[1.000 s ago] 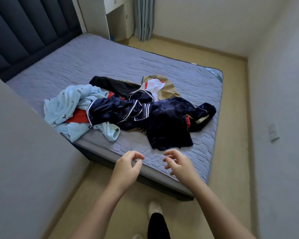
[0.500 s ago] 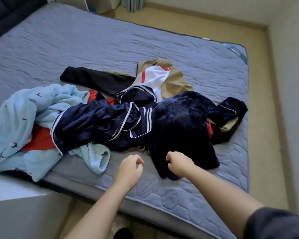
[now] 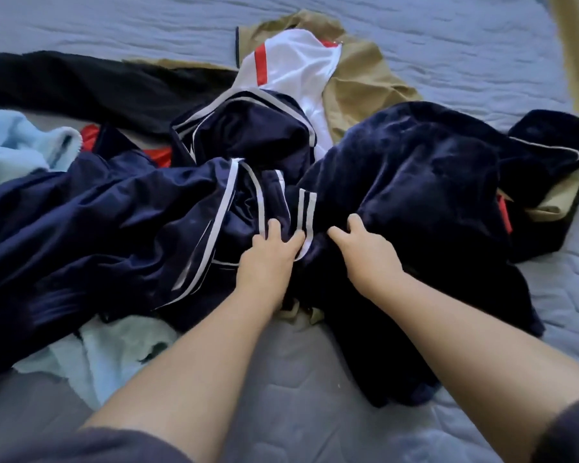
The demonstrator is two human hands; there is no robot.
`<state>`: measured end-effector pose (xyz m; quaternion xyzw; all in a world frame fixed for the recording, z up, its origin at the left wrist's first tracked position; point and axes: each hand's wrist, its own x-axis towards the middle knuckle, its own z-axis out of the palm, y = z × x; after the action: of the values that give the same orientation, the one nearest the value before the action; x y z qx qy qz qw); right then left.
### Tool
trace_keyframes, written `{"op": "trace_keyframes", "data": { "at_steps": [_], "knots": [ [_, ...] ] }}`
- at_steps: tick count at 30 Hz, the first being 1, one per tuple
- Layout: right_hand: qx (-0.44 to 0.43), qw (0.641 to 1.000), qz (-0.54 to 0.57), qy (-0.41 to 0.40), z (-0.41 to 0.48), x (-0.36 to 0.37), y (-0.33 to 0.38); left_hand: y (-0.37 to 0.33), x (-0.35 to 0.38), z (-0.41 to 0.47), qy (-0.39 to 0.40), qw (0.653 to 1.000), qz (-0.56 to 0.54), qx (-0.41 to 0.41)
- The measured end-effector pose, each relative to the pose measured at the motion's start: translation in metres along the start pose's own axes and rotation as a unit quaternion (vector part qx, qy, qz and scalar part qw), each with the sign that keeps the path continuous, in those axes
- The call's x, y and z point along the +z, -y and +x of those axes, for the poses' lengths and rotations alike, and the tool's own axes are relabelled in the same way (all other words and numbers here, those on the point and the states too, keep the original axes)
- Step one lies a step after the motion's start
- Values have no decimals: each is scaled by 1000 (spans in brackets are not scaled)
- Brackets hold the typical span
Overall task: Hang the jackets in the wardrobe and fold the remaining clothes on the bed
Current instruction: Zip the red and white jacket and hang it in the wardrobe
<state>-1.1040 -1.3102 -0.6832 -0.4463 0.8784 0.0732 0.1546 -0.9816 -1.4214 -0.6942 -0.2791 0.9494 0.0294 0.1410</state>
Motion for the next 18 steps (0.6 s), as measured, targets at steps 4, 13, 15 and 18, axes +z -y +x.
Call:
{"op": "trace_keyframes", "data": {
  "at_steps": [4, 13, 15, 18],
  "knots": [
    [-15, 995, -102, 7, -14, -22, -35, 58, -18, -6, -21, 995, 73, 70],
    [85, 971, -202, 91, -38, -81, -48, 167, -70, -34, 60, 960, 268, -52],
    [17, 980, -201, 3, -20, -82, -23, 141, -71, -22, 14, 976, 215, 10],
    [-130, 974, -185, -10, 10, -72, 12, 101, -60, 7, -27, 983, 141, 112]
  ]
}}
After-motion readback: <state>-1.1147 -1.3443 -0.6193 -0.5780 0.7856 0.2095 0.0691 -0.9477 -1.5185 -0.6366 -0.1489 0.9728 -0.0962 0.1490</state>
